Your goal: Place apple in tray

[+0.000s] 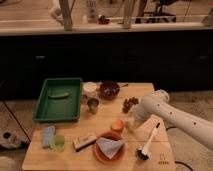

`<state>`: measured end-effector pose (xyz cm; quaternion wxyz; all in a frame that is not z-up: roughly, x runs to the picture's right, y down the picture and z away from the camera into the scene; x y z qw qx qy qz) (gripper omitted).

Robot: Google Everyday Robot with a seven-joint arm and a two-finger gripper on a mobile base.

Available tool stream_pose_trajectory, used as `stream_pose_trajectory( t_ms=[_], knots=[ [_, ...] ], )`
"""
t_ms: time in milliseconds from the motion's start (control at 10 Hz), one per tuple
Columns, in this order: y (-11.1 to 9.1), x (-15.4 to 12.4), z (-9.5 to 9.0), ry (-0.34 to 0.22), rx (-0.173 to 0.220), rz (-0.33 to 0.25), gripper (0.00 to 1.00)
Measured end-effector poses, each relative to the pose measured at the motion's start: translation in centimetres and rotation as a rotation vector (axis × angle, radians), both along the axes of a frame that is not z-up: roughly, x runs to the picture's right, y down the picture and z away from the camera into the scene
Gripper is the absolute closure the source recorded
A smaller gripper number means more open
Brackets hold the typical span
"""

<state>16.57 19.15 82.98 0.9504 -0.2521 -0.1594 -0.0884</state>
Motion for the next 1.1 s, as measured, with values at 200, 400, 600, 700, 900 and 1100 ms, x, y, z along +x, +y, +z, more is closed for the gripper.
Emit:
stream_pose_trajectory(
  t_ms=[200,400,600,700,900,1100],
  knots=[
    [-0.1,-0.3,-0.3,-0.022,0.002,-0.021,0.2],
    [0.1,-1.1,-1.0,-0.079,0.006,-0.065,0.2],
    [0.4,-2.6,-1.5,-0.152,0.008,-0.117,0.2],
    [0.7,-3.6,-1.9,-0.207,0.005,-0.162,0.2],
    [1.3,-4.6,-2.4,-0.271,-0.003,-0.215,0.2],
    [1.8,-5.5,-2.7,-0.316,-0.017,-0.261,0.2]
  ],
)
